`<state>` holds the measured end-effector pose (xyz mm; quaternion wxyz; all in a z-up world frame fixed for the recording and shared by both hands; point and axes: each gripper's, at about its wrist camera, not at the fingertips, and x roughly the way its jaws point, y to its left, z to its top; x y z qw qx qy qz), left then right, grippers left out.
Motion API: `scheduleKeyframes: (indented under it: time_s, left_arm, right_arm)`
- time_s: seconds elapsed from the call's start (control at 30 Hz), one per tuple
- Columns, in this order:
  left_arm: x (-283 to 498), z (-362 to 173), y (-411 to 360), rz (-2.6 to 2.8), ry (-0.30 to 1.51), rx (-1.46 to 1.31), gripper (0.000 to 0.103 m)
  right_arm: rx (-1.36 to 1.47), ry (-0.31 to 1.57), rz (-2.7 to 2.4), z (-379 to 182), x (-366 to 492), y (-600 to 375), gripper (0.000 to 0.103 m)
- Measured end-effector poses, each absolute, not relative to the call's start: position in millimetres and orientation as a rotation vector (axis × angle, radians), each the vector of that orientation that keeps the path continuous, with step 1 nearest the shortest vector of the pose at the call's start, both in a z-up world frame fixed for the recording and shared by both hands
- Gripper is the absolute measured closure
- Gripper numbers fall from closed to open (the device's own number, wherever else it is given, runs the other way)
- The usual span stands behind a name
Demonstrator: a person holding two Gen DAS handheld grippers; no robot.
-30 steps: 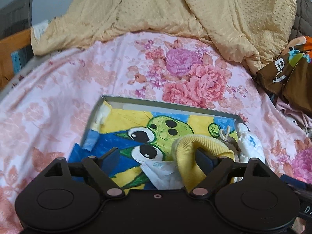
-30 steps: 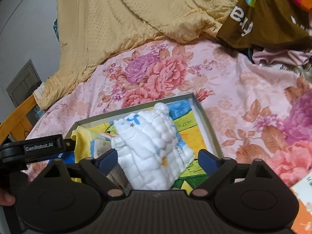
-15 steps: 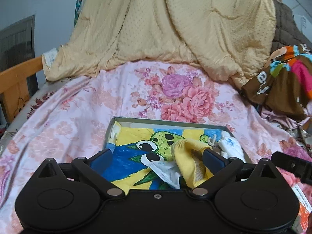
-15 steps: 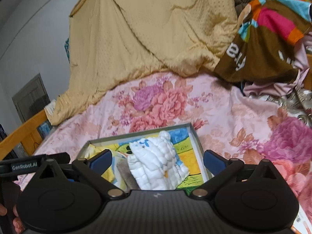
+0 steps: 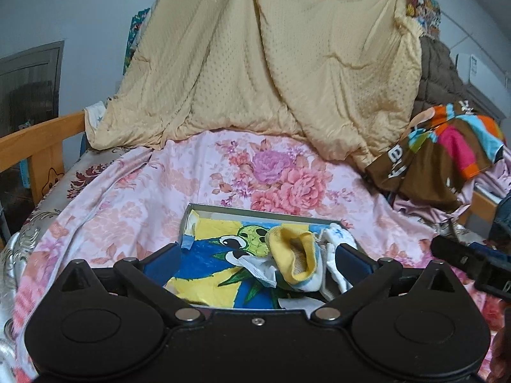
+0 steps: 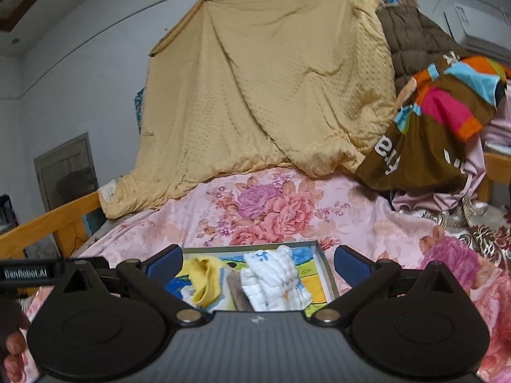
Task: Organize soft objects
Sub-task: 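Lower both cloths into the tray, open both grippers and withdraw, then move the left tool over the grey face mask while the right approaches the white foam sheet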
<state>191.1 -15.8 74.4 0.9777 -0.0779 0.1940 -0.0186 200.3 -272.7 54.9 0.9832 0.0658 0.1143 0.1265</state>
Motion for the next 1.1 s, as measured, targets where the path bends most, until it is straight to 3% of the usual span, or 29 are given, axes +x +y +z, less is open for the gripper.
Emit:
scheduleKeyframes:
  time_s: [0.7,1.1]
  left_arm:
    - [73,52,8,-0.058,0.353,-0.125,0.001]
    - [40,34,12,-0.1,0.392,-0.098,0.001]
  right_arm:
    - [0.054,0.189,0.257,44,93,-244,0.0]
    - [0.07,0.262,0.231,30,66,-252,0.0]
